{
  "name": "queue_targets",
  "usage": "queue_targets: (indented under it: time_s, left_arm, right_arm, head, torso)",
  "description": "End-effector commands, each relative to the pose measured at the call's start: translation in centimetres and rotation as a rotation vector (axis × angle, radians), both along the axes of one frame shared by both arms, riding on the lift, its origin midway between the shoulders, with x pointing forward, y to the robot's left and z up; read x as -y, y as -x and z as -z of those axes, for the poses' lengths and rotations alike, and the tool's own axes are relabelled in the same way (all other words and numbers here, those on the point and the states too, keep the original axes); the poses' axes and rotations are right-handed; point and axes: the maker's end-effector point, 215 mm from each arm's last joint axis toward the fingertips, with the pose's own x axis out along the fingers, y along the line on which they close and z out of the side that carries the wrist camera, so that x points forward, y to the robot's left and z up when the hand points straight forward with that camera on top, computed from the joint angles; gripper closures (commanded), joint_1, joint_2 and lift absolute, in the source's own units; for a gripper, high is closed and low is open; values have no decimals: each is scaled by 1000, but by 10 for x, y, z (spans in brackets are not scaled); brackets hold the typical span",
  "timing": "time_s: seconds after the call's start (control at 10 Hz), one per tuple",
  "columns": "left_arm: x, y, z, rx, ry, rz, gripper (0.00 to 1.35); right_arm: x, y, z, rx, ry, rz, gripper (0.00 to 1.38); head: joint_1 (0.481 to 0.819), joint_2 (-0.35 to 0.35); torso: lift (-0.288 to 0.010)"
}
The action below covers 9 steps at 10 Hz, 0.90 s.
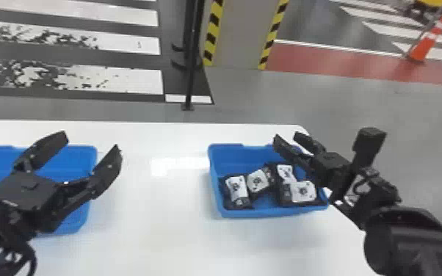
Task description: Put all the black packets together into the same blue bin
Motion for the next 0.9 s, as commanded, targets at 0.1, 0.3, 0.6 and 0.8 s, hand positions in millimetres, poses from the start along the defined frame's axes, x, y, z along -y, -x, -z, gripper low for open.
queue_targets:
  time_s: [0.1, 0.3, 0.6, 0.8]
  left_arm:
    - [-33, 14, -24, 91, 22, -127, 136]
    - [-57, 25, -24, 129, -22, -242, 136]
    - [-78, 43, 10, 88, -95, -330, 136]
    - [-94, 52, 14, 81, -96, -377, 137]
  right_arm:
    - [-47, 57, -60, 157, 13, -15, 136]
    - [-69, 102, -90, 210, -6, 10, 137]
    - [-83, 141, -76, 153, -2, 43, 136]
    - [-74, 157, -74, 139, 33, 97, 137]
  head:
    - [695, -211]
    - [695, -147]
    - [695, -72]
    - [695, -62]
  torso:
    - [-110]
    - [-110]
    - [-110]
    - [-110]
